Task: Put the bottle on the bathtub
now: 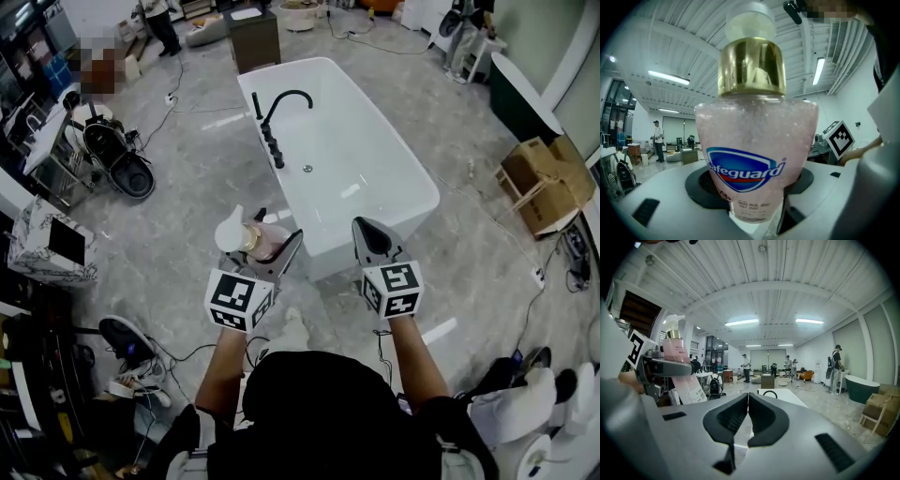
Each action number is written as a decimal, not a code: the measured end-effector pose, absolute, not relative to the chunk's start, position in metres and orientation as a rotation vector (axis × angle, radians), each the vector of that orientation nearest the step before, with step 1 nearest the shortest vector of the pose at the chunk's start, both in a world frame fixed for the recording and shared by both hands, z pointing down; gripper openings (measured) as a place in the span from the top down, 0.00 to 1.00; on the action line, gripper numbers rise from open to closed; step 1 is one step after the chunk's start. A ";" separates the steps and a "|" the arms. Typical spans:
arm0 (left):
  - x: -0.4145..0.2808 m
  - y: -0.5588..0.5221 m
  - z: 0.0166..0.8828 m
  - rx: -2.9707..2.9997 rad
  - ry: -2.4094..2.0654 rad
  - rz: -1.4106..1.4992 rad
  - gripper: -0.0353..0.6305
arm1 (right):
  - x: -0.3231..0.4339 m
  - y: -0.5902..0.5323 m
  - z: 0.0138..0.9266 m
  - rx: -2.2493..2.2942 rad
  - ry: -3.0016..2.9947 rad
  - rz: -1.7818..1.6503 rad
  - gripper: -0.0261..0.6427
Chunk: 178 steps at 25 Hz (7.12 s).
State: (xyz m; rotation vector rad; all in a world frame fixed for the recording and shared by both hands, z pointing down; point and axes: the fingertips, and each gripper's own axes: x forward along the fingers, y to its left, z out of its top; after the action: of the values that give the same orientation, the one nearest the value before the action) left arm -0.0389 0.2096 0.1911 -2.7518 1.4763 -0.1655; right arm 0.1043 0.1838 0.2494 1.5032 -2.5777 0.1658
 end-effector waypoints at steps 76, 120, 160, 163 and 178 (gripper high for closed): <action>-0.023 -0.110 0.395 -3.050 1.466 -0.442 0.47 | 0.103 -0.126 0.434 1.365 -2.312 0.466 0.92; -0.022 -0.127 0.656 -3.038 1.475 -0.794 0.47 | 0.075 -0.116 0.667 1.106 -2.174 0.735 0.92; -0.010 -0.162 0.714 -2.916 1.467 -0.750 0.47 | 0.069 -0.101 0.731 1.017 -2.126 0.773 0.92; -0.011 -0.160 0.713 -2.925 1.471 -0.722 0.47 | 0.069 -0.099 0.733 1.014 -2.123 0.776 0.92; -0.011 -0.155 0.716 -2.944 1.448 -0.720 0.47 | 0.067 -0.094 0.740 1.010 -2.108 0.781 0.92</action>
State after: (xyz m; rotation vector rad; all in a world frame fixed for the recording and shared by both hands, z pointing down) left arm -0.0109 -0.1550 0.7160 -2.9437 1.4484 -0.7201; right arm 0.0668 -0.0939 0.7398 1.0100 -2.1078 0.7808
